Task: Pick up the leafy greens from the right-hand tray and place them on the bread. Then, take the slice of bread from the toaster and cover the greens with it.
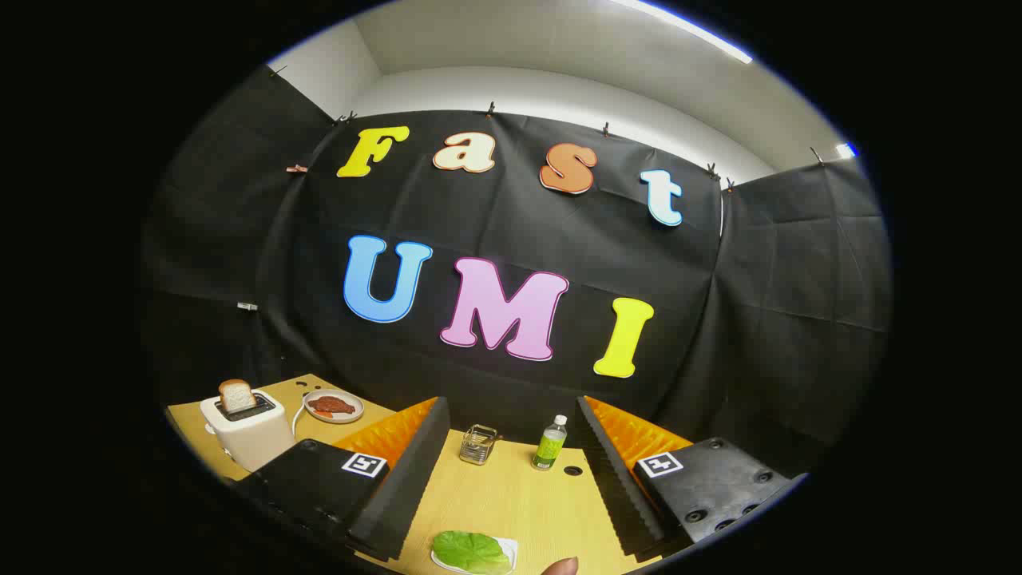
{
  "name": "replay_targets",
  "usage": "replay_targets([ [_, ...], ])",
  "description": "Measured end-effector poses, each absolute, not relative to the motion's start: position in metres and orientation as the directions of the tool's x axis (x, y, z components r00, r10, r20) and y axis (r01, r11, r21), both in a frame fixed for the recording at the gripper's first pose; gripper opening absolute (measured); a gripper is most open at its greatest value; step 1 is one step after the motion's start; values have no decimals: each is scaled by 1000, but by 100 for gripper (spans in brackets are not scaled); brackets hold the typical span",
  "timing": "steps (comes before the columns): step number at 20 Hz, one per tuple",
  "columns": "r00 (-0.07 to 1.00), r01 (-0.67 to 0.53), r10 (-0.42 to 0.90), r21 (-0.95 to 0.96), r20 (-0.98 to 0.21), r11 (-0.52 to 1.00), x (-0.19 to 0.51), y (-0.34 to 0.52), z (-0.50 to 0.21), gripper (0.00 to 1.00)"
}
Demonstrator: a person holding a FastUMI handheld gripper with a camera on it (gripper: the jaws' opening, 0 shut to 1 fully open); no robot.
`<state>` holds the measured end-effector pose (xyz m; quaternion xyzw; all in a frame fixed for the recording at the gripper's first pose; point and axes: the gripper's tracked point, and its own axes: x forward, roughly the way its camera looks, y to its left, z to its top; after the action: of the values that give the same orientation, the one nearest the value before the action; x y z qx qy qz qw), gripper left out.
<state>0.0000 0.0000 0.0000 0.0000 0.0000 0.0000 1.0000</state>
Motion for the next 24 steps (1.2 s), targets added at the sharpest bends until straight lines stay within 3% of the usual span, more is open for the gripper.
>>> replay_targets([
  [24,998,-45,46,10,-46,999,9,10,-17,98],
])
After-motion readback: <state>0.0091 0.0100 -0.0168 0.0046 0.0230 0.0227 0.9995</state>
